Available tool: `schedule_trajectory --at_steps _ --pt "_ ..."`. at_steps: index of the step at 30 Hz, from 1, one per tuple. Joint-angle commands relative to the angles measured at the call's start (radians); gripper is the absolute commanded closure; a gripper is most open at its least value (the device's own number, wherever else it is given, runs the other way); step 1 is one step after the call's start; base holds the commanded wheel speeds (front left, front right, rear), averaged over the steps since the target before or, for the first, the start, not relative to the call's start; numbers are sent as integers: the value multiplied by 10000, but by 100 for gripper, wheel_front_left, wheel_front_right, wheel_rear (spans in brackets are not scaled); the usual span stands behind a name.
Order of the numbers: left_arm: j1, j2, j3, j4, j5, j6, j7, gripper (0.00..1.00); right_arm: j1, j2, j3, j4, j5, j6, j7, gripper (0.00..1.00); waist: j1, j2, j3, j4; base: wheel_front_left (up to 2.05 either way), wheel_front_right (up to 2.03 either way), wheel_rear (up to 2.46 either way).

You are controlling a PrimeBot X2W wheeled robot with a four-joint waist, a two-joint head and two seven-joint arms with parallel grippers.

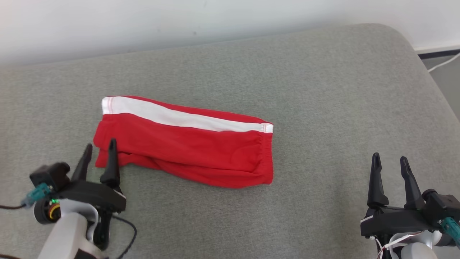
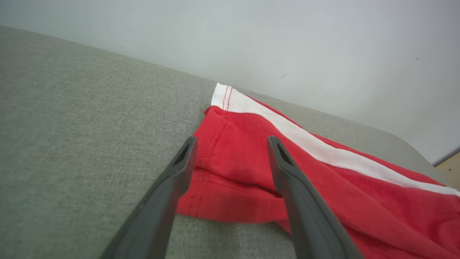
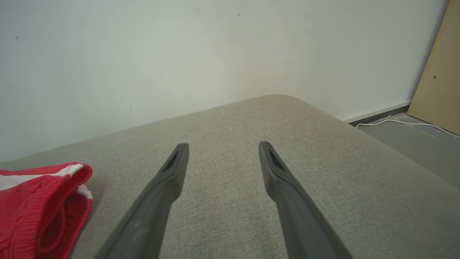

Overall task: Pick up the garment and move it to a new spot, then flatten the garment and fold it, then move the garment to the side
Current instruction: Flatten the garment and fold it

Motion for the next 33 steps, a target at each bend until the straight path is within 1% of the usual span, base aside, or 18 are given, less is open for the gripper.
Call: schedule_trajectory --at_steps 1,3,7,11,16,22,24,25,26,27,30,33 --pt "-121 3 77 54 77 -4 -12 0 144 22 -3 -37 -16 4 -7 0 1 0 109 -131 0 0 0" --pt "-269 -93 370 246 -15 42 -12 0 138 35 0 -19 15 4 -7 0 1 0 163 -237 0 0 0" --pt "-738 -9 518 881 237 87 -12 0 62 39 61 65 198 4 -7 0 1 0 264 -440 0 0 0" --pt "-1169 177 616 1571 495 414 -12 0 -19 41 88 68 287 4 -7 0 1 0 344 -578 0 0 0" --pt "-1359 161 540 2379 745 695 -12 0 21 39 55 45 323 4 -7 0 1 0 371 -608 0 0 0" --pt "-1470 -3 500 3187 744 734 -4 0 38 40 71 98 404 4 -7 0 1 0 361 -474 0 0 0" --pt "-1446 -115 471 3336 689 620 -3 0 -2 40 111 127 450 4 -7 0 1 0 350 -432 0 0 0" --pt "-1448 -160 456 3386 659 526 -3 9 -21 39 150 143 442 4 -9 0 1 0 351 -415 0 0 0" --pt "-1453 -228 419 3437 597 401 -1 51 -41 39 183 163 451 4 -7 0 1 0 350 -404 0 0 0" --pt "-1461 -319 406 3503 507 271 -1 100 -64 39 206 179 480 4 -7 0 1 0 347 -398 0 0 0" --pt "-1522 -438 308 3602 361 -28 0 100 -101 39 242 204 528 4 -7 0 1 0 342 -397 0 0 0" --pt "-1517 -429 385 3341 246 -117 -1 100 -94 39 216 220 531 4 -7 0 1 0 313 -383 0 0 0"
